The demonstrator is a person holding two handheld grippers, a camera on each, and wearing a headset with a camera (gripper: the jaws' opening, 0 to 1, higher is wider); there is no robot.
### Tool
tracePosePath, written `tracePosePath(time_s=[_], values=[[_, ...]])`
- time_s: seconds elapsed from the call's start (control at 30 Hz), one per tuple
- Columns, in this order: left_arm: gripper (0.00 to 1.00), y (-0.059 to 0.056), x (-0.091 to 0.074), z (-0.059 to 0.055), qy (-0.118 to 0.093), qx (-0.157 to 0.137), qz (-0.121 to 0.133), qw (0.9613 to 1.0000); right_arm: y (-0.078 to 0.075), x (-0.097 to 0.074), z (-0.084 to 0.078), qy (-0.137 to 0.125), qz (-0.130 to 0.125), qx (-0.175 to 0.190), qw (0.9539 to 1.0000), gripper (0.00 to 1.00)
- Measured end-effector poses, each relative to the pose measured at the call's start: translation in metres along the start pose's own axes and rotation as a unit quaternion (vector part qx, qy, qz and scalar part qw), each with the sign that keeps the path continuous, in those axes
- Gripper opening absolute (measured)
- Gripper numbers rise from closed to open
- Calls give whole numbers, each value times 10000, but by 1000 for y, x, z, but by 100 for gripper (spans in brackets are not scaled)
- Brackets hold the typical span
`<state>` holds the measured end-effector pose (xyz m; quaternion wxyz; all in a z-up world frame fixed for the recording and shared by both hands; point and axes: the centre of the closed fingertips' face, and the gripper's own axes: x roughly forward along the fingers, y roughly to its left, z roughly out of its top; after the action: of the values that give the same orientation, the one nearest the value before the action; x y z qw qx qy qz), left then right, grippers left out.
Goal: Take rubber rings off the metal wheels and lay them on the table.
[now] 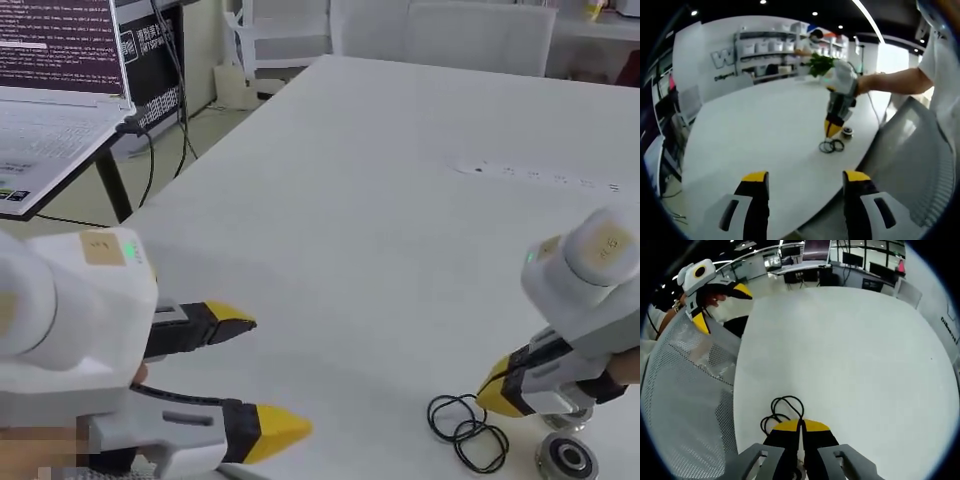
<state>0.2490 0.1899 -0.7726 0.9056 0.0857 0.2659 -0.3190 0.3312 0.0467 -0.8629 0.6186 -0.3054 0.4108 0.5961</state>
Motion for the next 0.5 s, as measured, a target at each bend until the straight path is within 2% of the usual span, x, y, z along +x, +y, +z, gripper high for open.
tracePosePath(time_s=[0.33,0.5], values=[[60,0,1,-1,45,56,4,10000,-6,-1,2,-41,-216,-23,9998,6],[60,0,1,-1,65,90,2,9999,-7,-10,5,-202,-269,34,9994,7]])
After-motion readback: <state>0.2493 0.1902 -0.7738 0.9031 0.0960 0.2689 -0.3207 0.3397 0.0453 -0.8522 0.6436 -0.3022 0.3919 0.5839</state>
